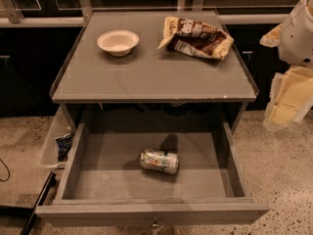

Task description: Place brown chip bag into middle drawer

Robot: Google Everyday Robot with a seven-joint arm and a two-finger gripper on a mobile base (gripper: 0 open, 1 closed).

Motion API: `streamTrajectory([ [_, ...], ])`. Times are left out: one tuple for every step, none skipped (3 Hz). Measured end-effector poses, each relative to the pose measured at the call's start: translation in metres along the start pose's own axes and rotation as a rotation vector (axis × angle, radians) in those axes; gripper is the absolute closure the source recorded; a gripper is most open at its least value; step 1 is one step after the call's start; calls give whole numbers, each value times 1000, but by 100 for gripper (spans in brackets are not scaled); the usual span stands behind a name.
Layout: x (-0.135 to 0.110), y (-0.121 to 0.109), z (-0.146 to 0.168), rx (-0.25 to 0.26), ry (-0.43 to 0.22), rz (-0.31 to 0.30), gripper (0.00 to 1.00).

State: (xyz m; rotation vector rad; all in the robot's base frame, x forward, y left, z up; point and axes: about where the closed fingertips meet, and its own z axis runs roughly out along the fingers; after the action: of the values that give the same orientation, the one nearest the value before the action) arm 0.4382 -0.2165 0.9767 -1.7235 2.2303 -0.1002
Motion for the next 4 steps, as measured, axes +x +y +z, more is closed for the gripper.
streamTrajectory([
  [0, 0, 0, 0, 0, 0, 0],
  [5, 6, 12, -20, -1, 15, 0],
  [30, 32, 45, -84, -24, 53, 0],
  [60, 65, 89, -153, -46, 56, 0],
])
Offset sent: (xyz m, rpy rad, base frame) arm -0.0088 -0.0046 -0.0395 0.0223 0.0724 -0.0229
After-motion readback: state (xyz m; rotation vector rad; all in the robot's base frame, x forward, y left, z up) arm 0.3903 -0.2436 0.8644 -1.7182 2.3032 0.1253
